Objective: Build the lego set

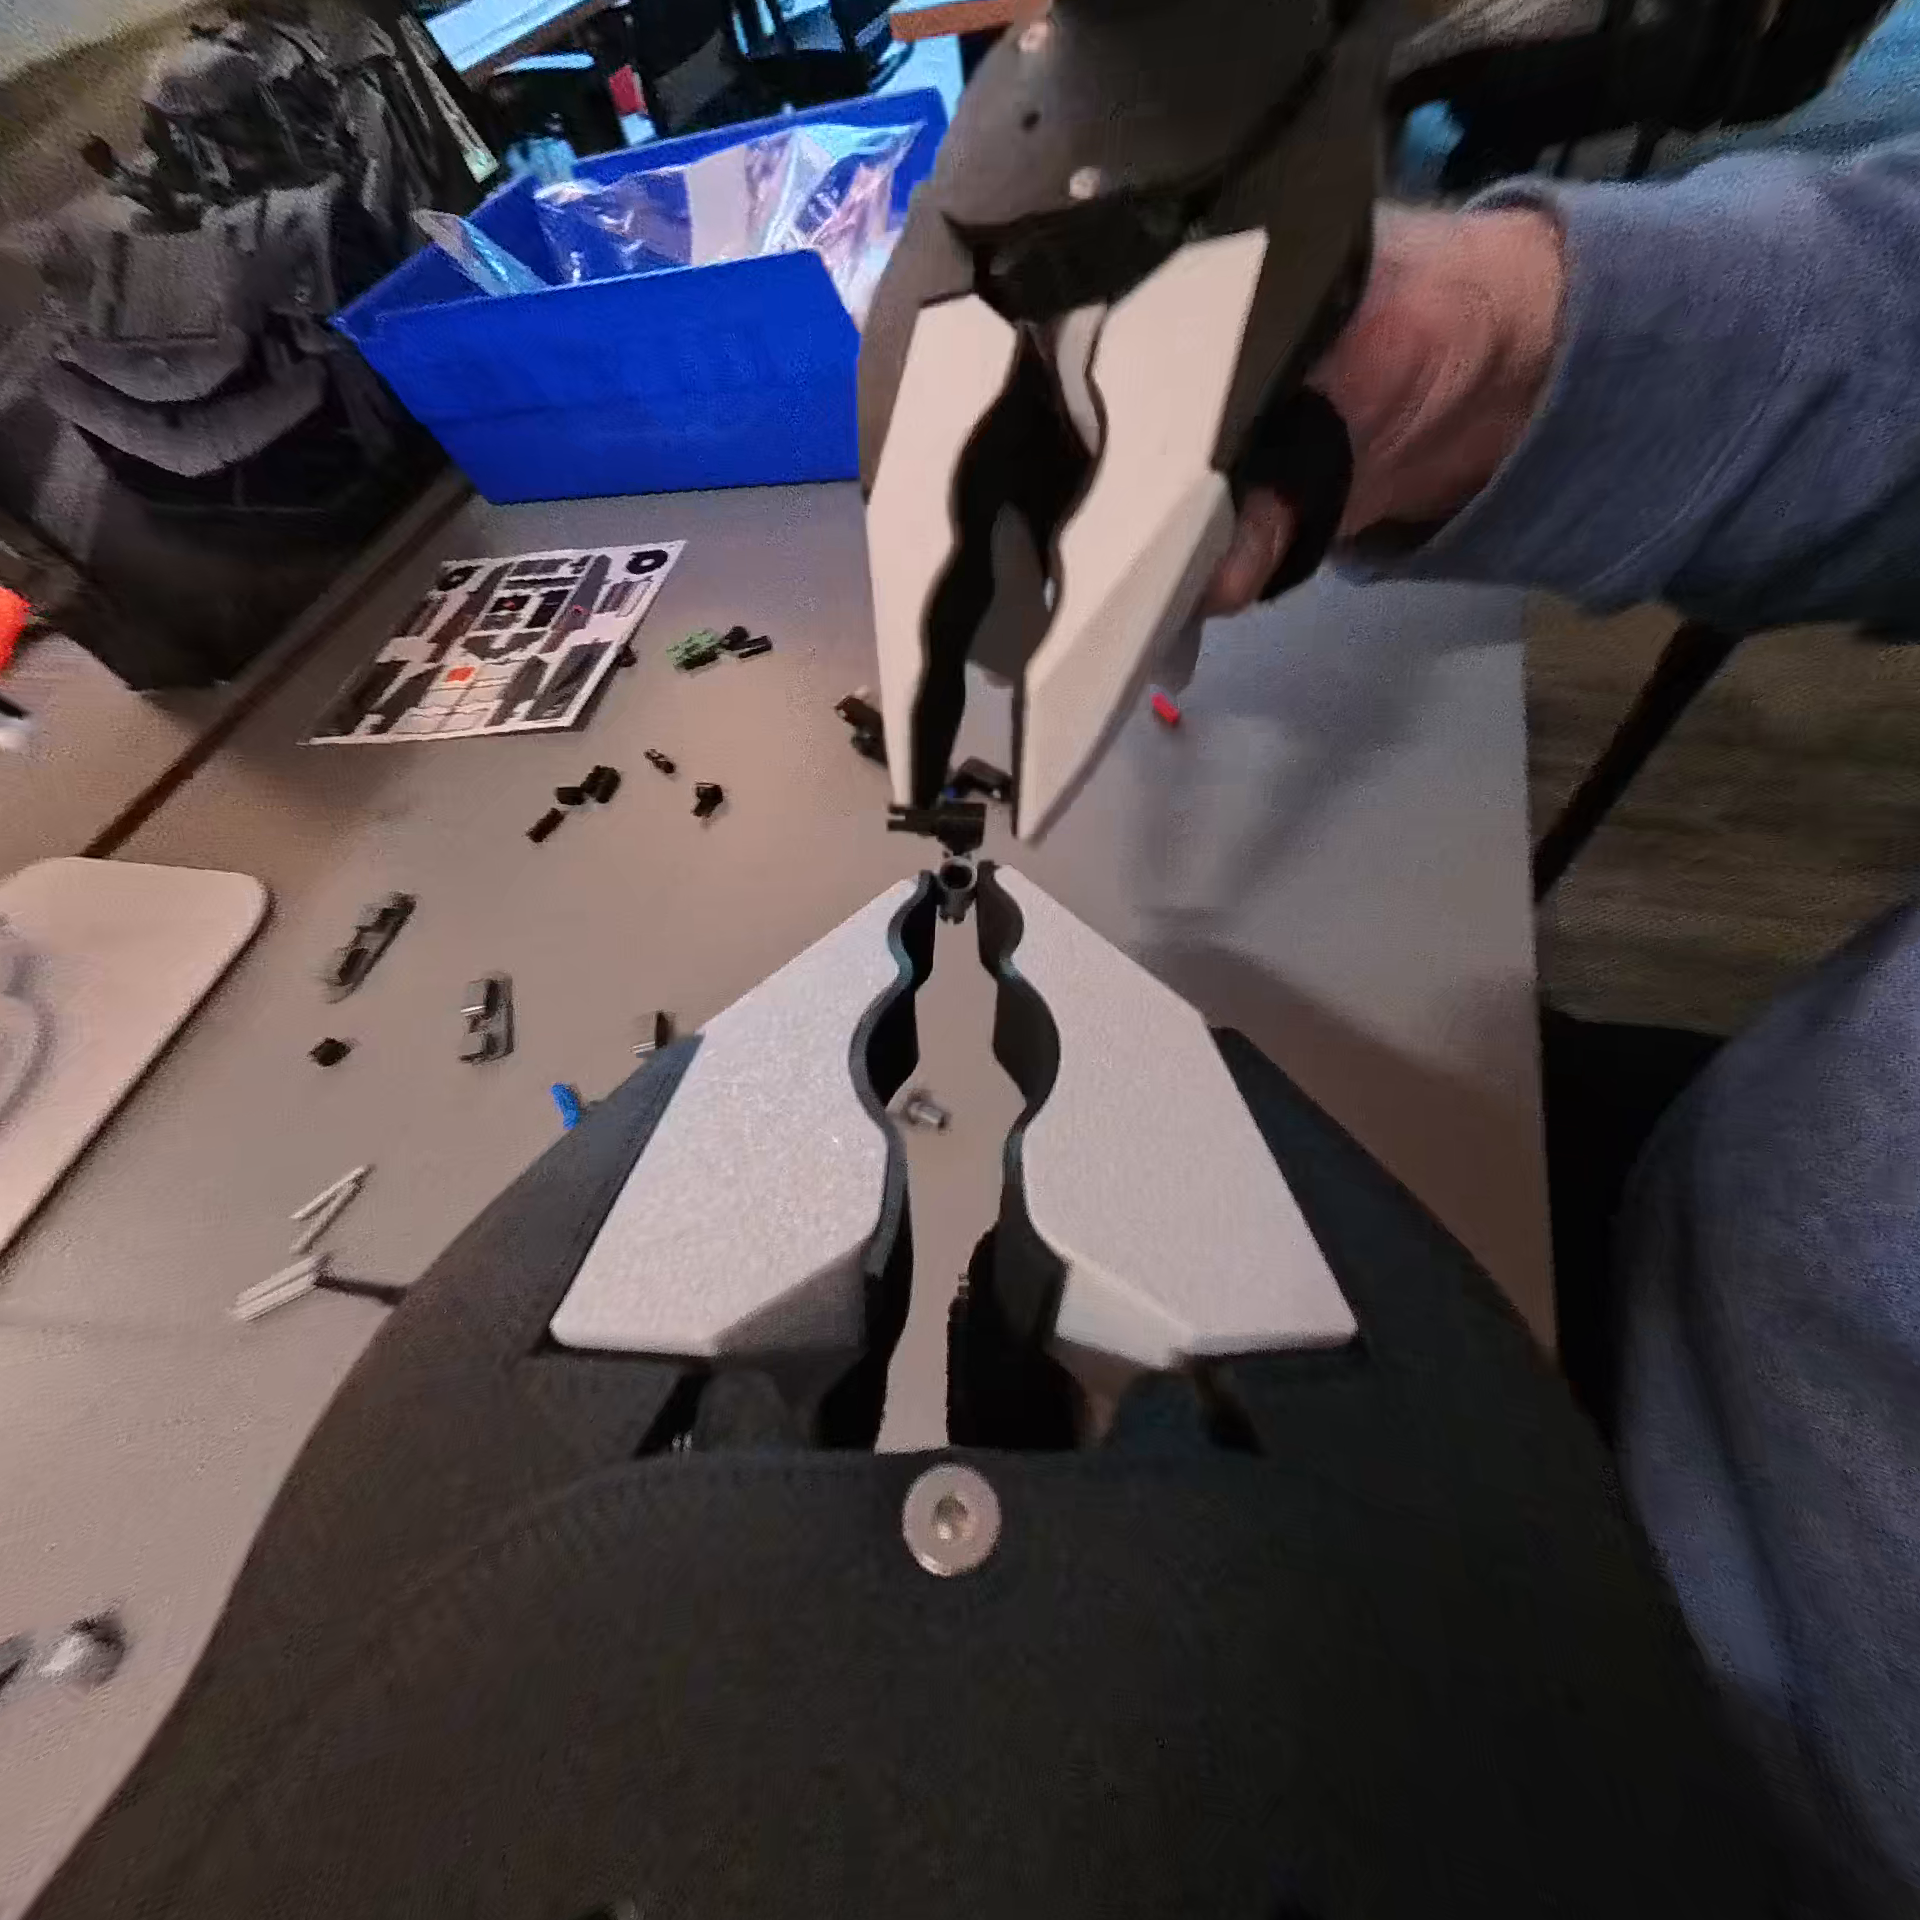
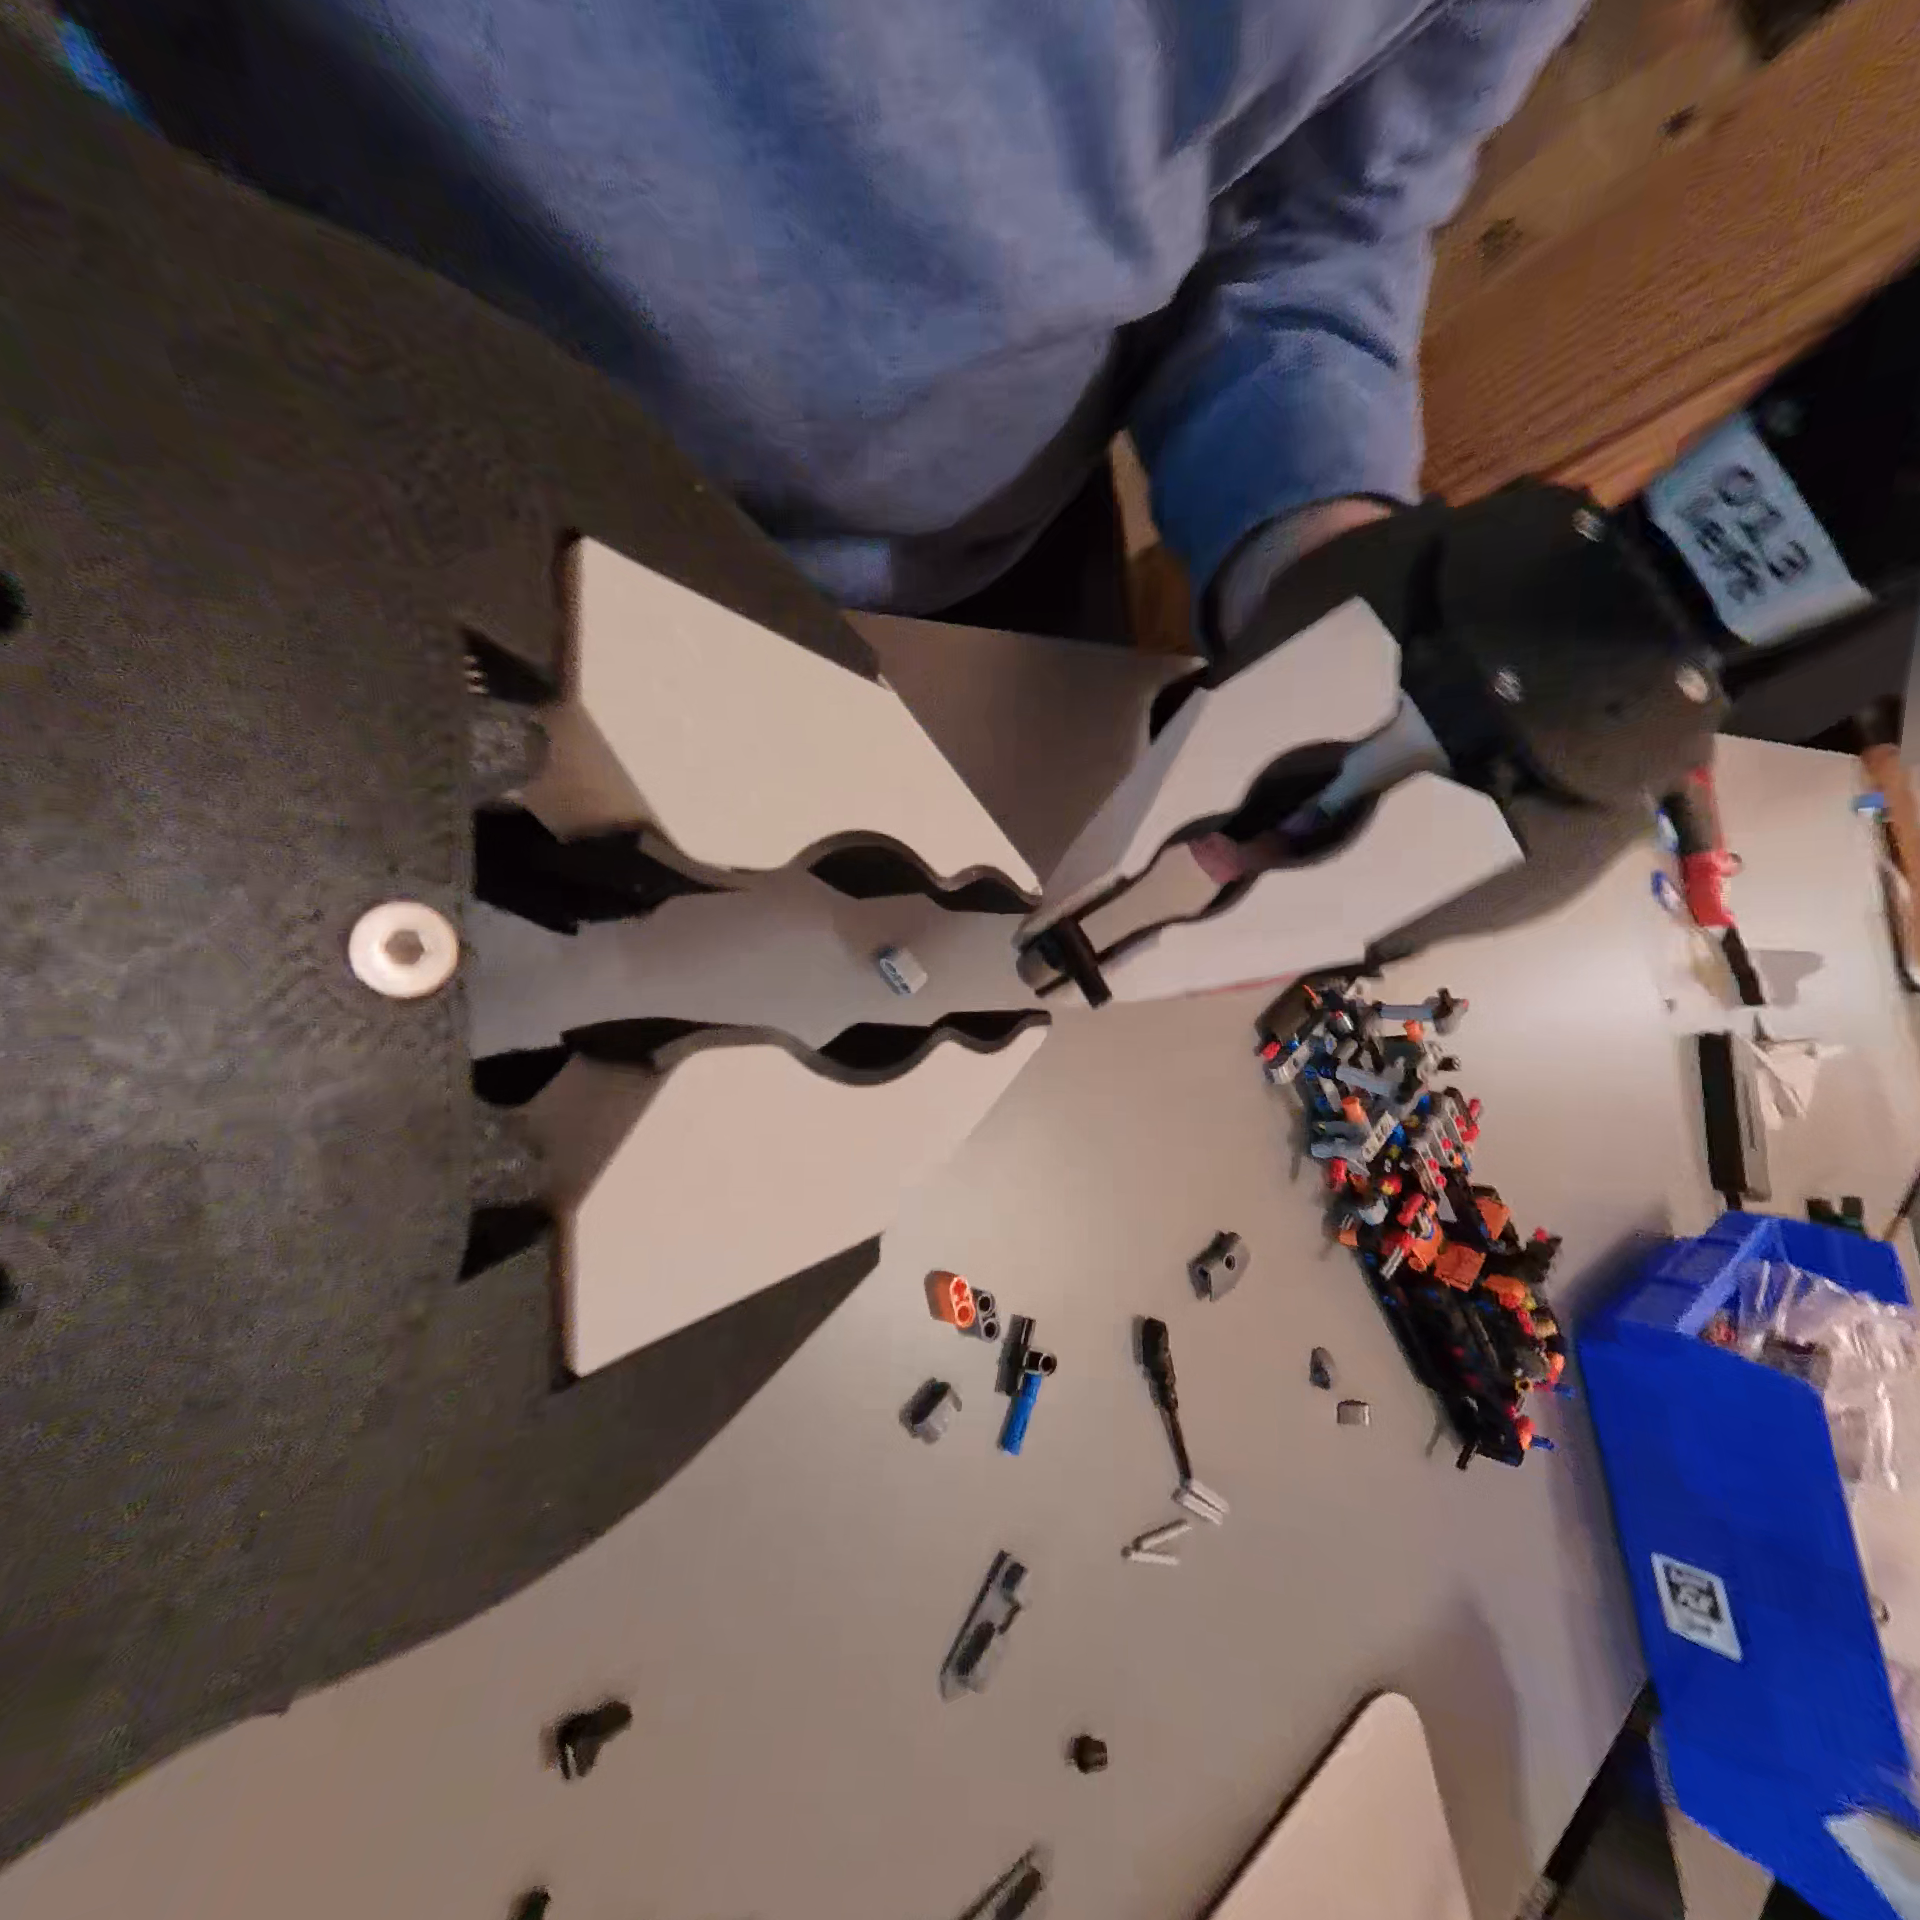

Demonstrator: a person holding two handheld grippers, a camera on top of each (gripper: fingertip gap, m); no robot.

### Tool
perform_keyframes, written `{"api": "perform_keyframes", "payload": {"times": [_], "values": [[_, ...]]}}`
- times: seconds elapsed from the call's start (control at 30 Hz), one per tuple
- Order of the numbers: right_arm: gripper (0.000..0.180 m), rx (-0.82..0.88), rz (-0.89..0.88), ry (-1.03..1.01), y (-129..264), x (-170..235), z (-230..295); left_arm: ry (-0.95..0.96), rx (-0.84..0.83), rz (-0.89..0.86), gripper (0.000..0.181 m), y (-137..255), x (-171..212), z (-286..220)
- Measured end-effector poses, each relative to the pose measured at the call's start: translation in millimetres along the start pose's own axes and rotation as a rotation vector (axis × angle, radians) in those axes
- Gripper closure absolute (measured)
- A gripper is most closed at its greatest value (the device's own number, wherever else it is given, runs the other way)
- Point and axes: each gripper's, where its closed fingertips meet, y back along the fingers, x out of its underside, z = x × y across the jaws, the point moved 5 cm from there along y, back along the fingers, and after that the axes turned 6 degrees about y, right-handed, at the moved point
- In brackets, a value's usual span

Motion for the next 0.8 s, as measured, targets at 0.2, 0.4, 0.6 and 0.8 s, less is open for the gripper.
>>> {"api": "perform_keyframes", "payload": {"times": [0.2, 0.4, 0.6, 0.8], "values": [[0.168, -0.022, -0.064, 0.065, 3, -5, 4, 0.108, 0.113, -0.085, 0.176, 1, -8, 1], [0.175, -0.147, -0.208, -0.019, 12, -11, 6, 0.248, 0.301, -0.217, 0.176, 8, -17, -1], [0.173, -0.176, -0.277, -0.06, 15, -14, 7, 0.301, 0.391, -0.273, 0.176, 8, -20, -2], [0.176, -0.132, -0.254, -0.048, 16, -13, 7, 0.266, 0.381, -0.243, 0.176, 6, -21, 1]]}}
